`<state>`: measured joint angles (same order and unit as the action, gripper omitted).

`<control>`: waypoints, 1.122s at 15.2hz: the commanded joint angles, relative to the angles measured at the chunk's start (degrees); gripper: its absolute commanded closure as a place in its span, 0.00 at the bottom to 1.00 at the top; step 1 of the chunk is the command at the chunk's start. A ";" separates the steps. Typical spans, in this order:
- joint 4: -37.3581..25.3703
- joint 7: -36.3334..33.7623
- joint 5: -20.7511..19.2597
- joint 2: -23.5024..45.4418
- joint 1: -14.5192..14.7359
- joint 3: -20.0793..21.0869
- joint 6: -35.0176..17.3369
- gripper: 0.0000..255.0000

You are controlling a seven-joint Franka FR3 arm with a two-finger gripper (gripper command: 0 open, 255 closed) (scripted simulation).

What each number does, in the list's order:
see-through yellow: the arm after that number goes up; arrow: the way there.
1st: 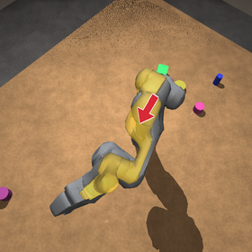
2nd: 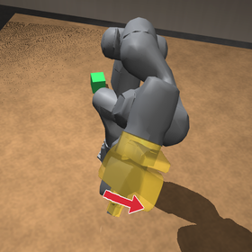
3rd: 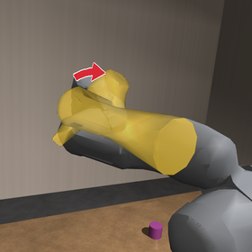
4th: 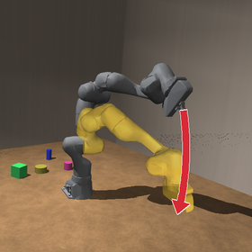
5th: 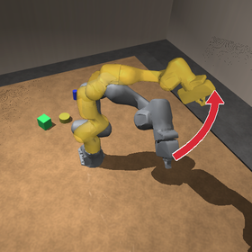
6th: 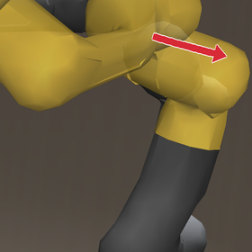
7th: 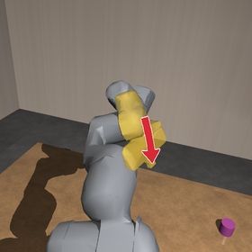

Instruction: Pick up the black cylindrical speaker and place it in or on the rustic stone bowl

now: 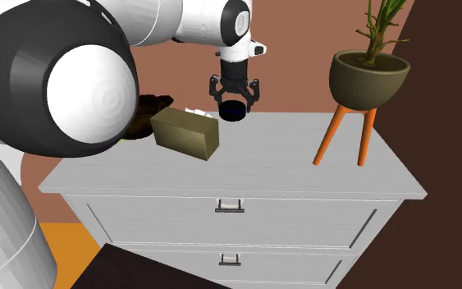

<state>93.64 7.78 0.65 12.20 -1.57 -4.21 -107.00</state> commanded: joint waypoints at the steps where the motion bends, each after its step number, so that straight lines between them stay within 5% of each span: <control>1: -1.19 0.01 -0.02 -0.32 -0.01 -0.02 1.52 1.00; 17: -15.36 0.08 0.07 0.97 -0.17 -0.08 14.40 1.00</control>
<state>79.38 7.93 0.71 12.99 -1.77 -4.31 -93.52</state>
